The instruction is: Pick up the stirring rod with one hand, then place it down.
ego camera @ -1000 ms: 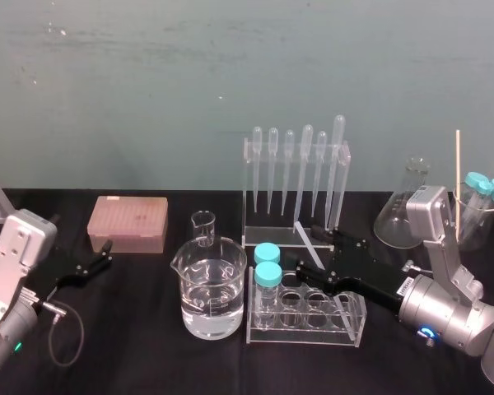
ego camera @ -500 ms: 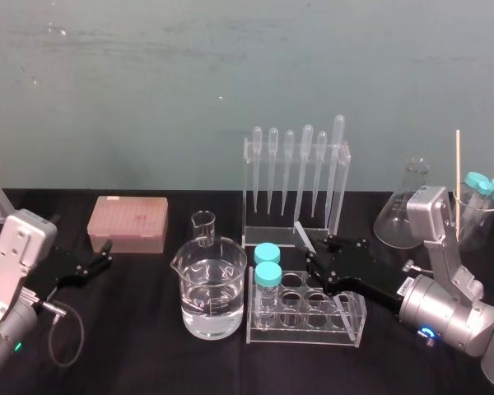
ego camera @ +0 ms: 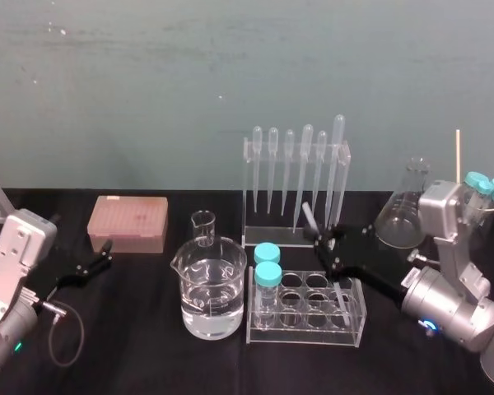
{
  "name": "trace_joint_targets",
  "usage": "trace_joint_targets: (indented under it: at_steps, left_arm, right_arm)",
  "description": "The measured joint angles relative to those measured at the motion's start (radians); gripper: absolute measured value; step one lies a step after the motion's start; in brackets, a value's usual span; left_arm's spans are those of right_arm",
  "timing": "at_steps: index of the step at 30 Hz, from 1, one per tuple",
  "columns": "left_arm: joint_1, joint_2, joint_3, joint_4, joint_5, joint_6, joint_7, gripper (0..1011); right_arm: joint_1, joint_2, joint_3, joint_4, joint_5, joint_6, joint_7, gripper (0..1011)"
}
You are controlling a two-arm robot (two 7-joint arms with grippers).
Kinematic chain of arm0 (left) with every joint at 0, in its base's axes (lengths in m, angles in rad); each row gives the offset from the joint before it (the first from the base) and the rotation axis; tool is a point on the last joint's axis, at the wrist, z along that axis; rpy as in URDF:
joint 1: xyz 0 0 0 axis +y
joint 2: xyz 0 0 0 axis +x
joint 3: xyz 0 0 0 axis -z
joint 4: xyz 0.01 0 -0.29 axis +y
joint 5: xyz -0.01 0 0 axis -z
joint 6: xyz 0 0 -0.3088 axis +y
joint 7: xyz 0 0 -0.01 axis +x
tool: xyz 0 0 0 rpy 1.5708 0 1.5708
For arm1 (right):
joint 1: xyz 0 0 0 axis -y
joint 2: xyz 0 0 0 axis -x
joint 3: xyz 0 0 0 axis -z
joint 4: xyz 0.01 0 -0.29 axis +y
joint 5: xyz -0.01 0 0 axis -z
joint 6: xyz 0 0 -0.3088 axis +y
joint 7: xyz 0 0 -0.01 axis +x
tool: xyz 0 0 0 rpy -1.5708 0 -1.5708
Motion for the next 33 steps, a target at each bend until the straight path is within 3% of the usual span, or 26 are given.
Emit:
trace_joint_targets:
  at_steps: [6,9,14,17,22,33]
  left_arm:
    - [0.0,0.0,0.0,0.0,0.0,0.0,0.0,1000]
    - [0.0,0.0,0.0,0.0,0.0,0.0,0.0,1000]
    - [0.0,0.0,0.0,0.0,0.0,0.0,0.0,1000]
    - [0.0,0.0,0.0,0.0,0.0,0.0,0.0,1000]
    - [0.0,0.0,0.0,0.0,0.0,0.0,0.0,1000]
    - [0.0,0.0,0.0,0.0,0.0,0.0,0.0,1000]
  right_arm:
    - [-0.009,-0.029,0.044,-0.02,-0.045,-0.185,-0.014,66]
    - [-0.002,-0.041,0.058,-0.02,-0.044,-0.229,-0.003,66]
    - [0.01,-0.063,0.086,-0.01,-0.003,-0.317,0.047,66]
    - [0.011,-0.074,0.107,0.015,0.053,-0.378,0.107,66]
    - [0.001,-0.078,0.12,0.046,0.099,-0.384,0.156,66]
    - [-0.023,-0.077,0.136,0.061,0.099,-0.343,0.161,66]
